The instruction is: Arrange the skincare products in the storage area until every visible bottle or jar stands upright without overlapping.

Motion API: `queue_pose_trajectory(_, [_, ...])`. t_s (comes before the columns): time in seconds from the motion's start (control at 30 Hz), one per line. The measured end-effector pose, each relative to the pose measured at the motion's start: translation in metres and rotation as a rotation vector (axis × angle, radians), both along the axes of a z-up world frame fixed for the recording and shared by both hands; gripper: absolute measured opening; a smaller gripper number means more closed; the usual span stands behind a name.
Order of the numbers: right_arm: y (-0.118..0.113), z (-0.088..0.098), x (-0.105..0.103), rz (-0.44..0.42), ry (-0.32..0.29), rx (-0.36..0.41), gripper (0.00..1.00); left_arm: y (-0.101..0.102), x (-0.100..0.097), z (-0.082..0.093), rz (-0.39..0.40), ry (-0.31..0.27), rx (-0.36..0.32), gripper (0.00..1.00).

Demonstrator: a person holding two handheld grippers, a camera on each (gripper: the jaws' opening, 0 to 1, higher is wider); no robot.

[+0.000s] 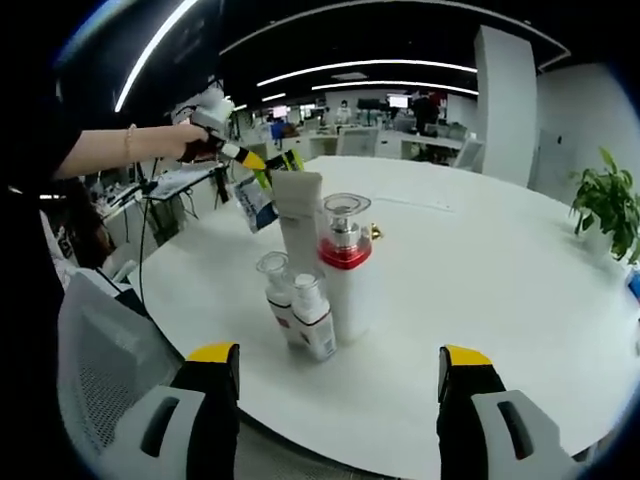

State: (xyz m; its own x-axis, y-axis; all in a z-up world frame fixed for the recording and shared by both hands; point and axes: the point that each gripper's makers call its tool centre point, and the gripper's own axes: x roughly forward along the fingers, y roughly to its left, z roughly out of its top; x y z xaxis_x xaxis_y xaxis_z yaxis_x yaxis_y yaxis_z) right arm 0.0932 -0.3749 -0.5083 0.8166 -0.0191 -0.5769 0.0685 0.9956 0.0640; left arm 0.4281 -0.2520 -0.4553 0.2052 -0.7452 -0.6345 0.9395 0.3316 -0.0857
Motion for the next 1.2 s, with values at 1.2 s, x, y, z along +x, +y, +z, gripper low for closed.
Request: queue_pose_trajectory(1.2, [0.034, 0.048, 0.021, 0.224, -0.162, -0.039, 0.95, 0.059, -0.158, 0.052, -0.267, 0.018, -0.081, 0.03])
